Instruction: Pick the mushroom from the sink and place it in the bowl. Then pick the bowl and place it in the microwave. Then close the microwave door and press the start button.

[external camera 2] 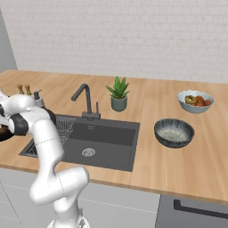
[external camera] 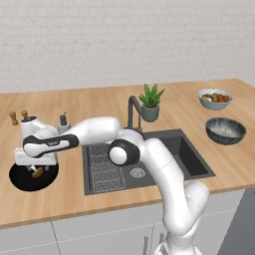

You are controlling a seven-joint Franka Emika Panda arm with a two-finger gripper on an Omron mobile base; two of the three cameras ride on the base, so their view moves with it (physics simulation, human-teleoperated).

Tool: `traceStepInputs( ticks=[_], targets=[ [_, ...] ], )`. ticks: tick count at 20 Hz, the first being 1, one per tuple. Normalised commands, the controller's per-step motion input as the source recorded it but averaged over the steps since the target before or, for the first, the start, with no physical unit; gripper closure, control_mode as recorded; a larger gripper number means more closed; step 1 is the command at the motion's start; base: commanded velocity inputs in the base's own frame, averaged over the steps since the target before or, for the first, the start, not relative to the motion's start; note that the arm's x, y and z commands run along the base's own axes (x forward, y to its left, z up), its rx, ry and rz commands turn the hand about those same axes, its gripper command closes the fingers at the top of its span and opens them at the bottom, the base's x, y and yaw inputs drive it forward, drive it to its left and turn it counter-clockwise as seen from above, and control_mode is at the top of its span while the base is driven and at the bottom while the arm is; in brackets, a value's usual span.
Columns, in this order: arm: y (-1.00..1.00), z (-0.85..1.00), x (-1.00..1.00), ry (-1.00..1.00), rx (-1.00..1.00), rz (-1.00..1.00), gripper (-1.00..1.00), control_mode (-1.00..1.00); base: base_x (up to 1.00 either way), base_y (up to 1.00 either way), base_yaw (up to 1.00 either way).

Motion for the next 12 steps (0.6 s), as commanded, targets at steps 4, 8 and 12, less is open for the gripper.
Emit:
traceStepInputs(
  ticks=[4, 8, 12],
  targets=[
    [-0.16, 0.02, -0.06, -0.02, 0.03, 0.00, -1.00, -1.00, 0.00, 0.00, 0.00],
    [-0.22, 0.25, -0.10, -0.08, 0.07, 0.00, -1.00, -1.00, 0.00, 0.00, 0.00],
    [-0.29, 0.22, -0.10, -0.03, 0.07, 0.00, -1.00, -1.00, 0.00, 0.00, 0.00]
  ],
)
